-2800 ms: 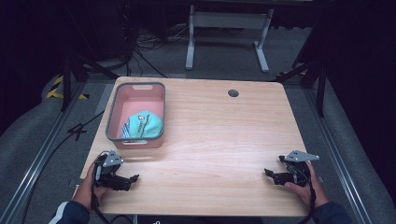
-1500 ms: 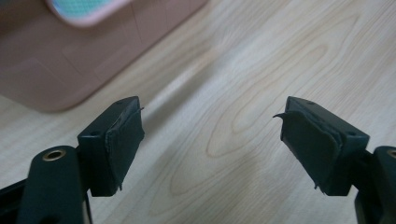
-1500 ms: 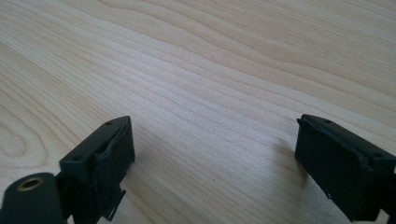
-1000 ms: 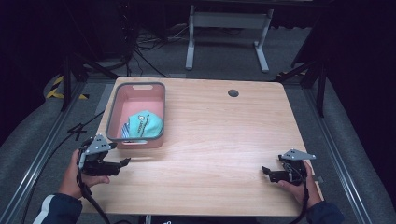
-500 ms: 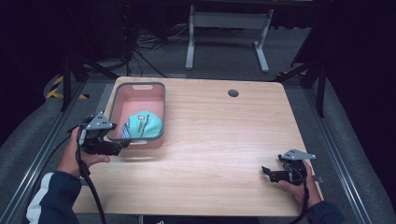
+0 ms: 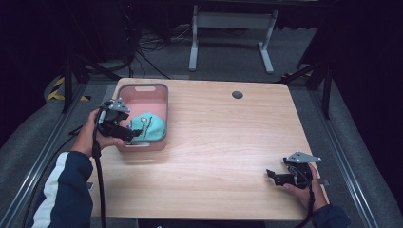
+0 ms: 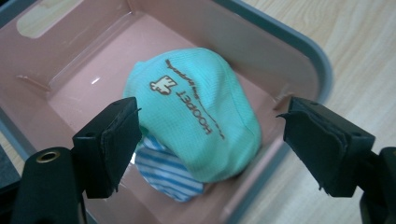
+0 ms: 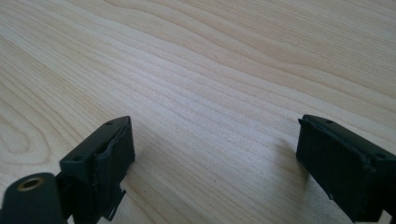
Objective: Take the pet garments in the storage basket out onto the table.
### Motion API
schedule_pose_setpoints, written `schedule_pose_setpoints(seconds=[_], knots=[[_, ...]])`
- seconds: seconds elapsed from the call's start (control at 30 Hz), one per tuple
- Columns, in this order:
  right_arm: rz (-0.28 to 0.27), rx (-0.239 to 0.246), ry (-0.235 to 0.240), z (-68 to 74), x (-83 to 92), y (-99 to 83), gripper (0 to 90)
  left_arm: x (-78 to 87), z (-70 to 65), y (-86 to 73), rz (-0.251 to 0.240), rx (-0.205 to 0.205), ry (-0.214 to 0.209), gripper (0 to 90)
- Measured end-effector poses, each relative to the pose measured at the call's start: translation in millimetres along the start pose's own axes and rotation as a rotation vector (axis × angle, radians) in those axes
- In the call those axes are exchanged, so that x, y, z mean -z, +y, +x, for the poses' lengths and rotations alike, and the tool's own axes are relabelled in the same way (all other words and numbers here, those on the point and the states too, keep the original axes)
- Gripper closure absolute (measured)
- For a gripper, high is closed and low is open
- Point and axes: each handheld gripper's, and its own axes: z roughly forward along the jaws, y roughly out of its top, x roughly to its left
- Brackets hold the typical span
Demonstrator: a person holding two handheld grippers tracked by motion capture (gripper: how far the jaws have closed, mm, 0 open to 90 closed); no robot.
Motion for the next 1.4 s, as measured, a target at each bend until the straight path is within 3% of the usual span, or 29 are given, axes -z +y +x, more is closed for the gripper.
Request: schedule_pose_setpoints(seconds=[0.3,0.43,0.57,0.73,0.93,1.07,1.17,1.23,1.4], knots=[[-0.002,0.014,0.014,-0.1,0.9,-1.0,12.1,-37.4,15.9,19.9,0.143,0.011,-0.024,17.8],[-0.004,0.015,0.015,0.2,0.9,-1.2,12.2,-54.7,19.9,22.3,0.24,0.015,-0.006,17.8],[-0.002,0.021,0.017,0.4,1.7,-1.7,12.2,-68.8,24.4,22.9,0.303,0.031,-0.003,17.8],[-0.002,0.021,0.017,0.4,1.6,-1.7,12.2,-87.4,25.2,23.5,0.417,0.004,0.006,20.4],[-0.002,0.021,0.017,0.5,1.6,-1.7,12.2,-98.9,28.7,22.4,0.485,0.0,-0.023,19.8],[-0.002,0.021,0.017,0.4,1.6,-1.7,12.2,-111.6,25.0,28.7,0.585,-0.018,-0.009,20.2],[-0.002,0.022,0.019,0.4,1.6,-1.7,12.1,-116.1,22.7,30.2,0.609,-0.031,0.005,20.9],[-0.002,0.022,0.023,0.6,1.6,-1.7,12.1,-118.8,22.2,31.7,0.628,-0.016,0.009,21.3],[-0.002,0.025,0.025,0.7,1.6,-1.7,12.1,-117.0,21.3,32.8,0.626,-0.006,0.012,29.3]])
